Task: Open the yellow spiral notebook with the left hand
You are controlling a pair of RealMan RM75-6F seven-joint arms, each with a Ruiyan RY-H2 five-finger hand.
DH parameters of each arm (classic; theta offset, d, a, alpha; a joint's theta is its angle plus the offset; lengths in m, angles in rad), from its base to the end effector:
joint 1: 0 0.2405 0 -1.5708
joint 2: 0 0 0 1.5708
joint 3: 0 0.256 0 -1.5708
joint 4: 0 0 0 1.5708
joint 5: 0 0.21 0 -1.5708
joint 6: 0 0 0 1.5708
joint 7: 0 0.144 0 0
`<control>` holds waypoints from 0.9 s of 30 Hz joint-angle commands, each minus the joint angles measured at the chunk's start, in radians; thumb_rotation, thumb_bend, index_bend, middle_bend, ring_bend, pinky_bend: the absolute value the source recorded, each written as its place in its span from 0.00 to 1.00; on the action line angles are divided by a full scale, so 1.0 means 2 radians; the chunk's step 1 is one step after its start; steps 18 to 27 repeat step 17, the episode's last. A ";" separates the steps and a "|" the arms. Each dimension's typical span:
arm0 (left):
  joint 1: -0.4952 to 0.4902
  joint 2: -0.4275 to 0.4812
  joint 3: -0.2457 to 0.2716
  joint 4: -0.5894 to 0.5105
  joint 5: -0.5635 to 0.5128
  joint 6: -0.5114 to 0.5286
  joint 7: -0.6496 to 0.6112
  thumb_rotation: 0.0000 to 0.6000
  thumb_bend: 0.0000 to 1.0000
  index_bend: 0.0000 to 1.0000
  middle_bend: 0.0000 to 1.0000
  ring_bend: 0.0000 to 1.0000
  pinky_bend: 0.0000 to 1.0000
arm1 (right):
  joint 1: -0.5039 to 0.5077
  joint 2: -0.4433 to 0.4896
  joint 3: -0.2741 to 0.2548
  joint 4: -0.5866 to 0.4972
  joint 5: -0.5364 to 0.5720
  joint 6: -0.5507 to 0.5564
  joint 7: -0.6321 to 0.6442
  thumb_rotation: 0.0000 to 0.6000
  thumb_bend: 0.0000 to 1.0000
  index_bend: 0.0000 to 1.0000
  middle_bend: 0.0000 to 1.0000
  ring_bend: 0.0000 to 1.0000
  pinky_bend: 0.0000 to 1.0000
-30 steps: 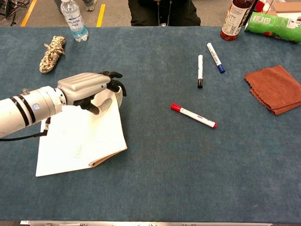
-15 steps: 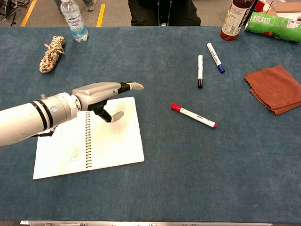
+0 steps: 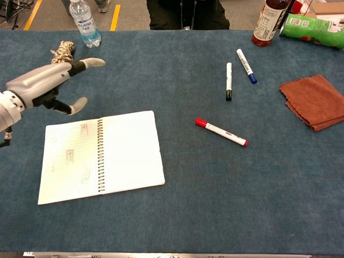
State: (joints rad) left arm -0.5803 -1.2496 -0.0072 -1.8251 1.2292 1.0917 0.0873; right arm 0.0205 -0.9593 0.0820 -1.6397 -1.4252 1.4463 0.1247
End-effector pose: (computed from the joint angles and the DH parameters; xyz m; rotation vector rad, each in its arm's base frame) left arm -0.1870 0.2689 0.0492 -1.7938 -1.2345 -0.9935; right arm -0.3346 -0.1665 0.2131 1.2751 -0.9603 0.8272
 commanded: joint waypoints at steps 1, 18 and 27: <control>0.062 0.019 0.022 0.018 0.036 0.083 -0.006 1.00 0.47 0.06 0.00 0.00 0.00 | 0.006 0.002 0.000 -0.008 0.002 -0.008 -0.009 1.00 0.18 0.22 0.20 0.15 0.28; 0.203 0.032 0.025 0.074 0.047 0.241 -0.046 1.00 0.45 0.09 0.01 0.00 0.00 | 0.021 0.005 0.002 -0.038 0.004 -0.022 -0.037 1.00 0.18 0.22 0.20 0.15 0.28; 0.203 0.032 0.025 0.074 0.047 0.241 -0.046 1.00 0.45 0.09 0.01 0.00 0.00 | 0.021 0.005 0.002 -0.038 0.004 -0.022 -0.037 1.00 0.18 0.22 0.20 0.15 0.28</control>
